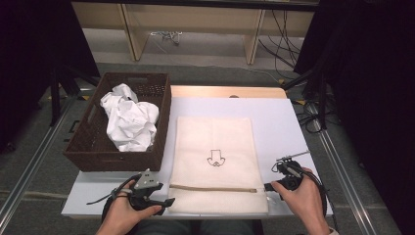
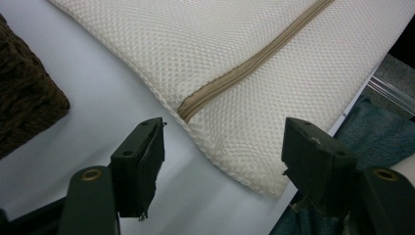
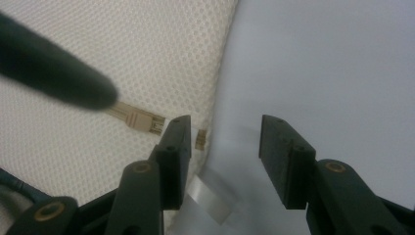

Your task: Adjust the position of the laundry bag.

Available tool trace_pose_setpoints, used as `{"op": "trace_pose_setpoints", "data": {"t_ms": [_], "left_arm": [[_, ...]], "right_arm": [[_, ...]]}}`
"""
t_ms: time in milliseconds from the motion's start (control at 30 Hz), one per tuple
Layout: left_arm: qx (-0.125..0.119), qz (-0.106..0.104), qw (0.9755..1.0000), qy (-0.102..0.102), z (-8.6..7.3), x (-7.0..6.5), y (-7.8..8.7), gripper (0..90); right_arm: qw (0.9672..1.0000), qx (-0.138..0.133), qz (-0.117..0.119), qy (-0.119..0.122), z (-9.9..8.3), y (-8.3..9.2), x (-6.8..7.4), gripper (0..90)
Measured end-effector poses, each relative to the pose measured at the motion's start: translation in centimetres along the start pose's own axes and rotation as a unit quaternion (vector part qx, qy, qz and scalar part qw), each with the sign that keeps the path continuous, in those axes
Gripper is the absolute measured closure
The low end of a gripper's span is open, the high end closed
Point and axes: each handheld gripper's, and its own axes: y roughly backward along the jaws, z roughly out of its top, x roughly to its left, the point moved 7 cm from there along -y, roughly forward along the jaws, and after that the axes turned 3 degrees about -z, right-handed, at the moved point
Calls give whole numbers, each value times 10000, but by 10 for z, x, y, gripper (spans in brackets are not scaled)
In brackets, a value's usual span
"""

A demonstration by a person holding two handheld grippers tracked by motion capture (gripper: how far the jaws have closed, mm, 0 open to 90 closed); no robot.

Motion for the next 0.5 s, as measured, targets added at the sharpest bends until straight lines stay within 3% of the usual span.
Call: {"op": "trace_pose_setpoints", "data": {"t_ms": [67, 133, 167, 200, 233, 267, 300, 367, 433, 467, 500], "left_arm": [[5, -48, 10000, 22, 0, -1, -1, 322], [63, -15, 9999, -81, 1, 1, -1, 322], [73, -14, 9999, -79, 1, 1, -1, 322], [87, 18, 10000, -43, 1, 2, -2, 323], [133, 21, 9999, -30, 0, 1, -3, 325], [177, -1, 9998, -122, 1, 2, -4, 326], [201, -13, 9998, -23, 0, 0, -5, 327], [231, -69, 9997, -62, 0, 0, -7, 330], [265, -19, 9996, 30, 0, 1, -8, 333], [226, -105, 9997, 75, 1, 0, -9, 336], [257, -56, 9996, 72, 0, 2, -10, 338]], "right_arm": [[10000, 38, 24, -28, 0, 0, 1, 576], [9997, -10, 45, 219, 2, -4, -1, 601], [9997, -1, 47, 225, 3, -4, -1, 607], [9998, 181, 54, 12, 1, -2, 3, 613], [9997, 233, 53, -24, 1, -2, 4, 616], [9997, 172, 43, 150, 2, -3, 3, 619], [9995, 97, 49, 287, 4, -5, 2, 622], [9995, 223, 58, 203, 4, -5, 5, 627], [9990, 161, 41, 404, 7, -6, 5, 628], [9992, 203, 38, 340, 7, -5, 7, 629], [9991, 215, 34, 357, 8, -5, 7, 629]]}}
